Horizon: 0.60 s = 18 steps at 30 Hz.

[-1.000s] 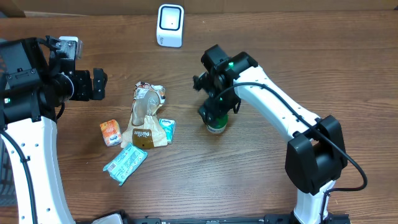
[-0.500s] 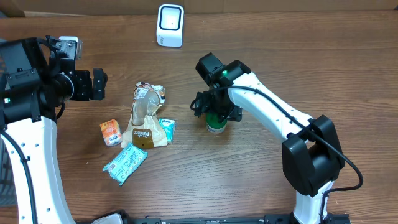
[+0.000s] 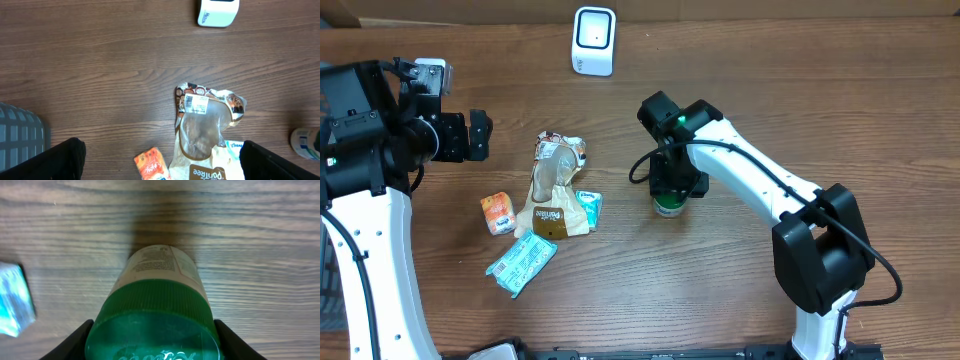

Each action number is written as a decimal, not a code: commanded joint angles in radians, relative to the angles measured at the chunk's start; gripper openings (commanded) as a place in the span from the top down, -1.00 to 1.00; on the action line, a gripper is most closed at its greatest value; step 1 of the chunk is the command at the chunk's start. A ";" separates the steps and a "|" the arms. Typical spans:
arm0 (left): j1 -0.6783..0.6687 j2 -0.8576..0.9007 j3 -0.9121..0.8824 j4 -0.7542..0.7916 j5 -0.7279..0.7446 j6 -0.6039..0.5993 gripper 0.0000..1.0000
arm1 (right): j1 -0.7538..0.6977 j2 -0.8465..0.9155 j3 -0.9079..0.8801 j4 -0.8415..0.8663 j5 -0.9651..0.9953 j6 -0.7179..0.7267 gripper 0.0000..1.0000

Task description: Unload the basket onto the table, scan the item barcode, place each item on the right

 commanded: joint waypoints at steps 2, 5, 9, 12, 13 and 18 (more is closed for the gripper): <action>0.007 0.003 0.005 0.003 -0.002 0.023 -0.99 | -0.033 -0.005 0.136 -0.036 0.002 -0.431 0.14; 0.007 0.003 0.005 0.003 -0.002 0.023 -0.99 | -0.032 -0.005 0.147 -0.046 0.001 -0.673 0.14; 0.007 0.003 0.005 0.003 -0.002 0.023 -0.99 | -0.025 -0.005 0.147 -0.059 0.001 -1.032 0.23; 0.007 0.003 0.005 0.003 -0.002 0.023 -0.99 | -0.025 -0.005 0.145 -0.034 0.001 -1.169 0.23; 0.007 0.003 0.005 0.003 -0.002 0.023 -0.99 | -0.025 -0.005 0.138 -0.028 -0.003 -1.212 0.23; 0.007 0.003 0.005 0.003 -0.002 0.023 -0.99 | -0.037 -0.005 0.095 -0.034 -0.026 -1.305 -0.01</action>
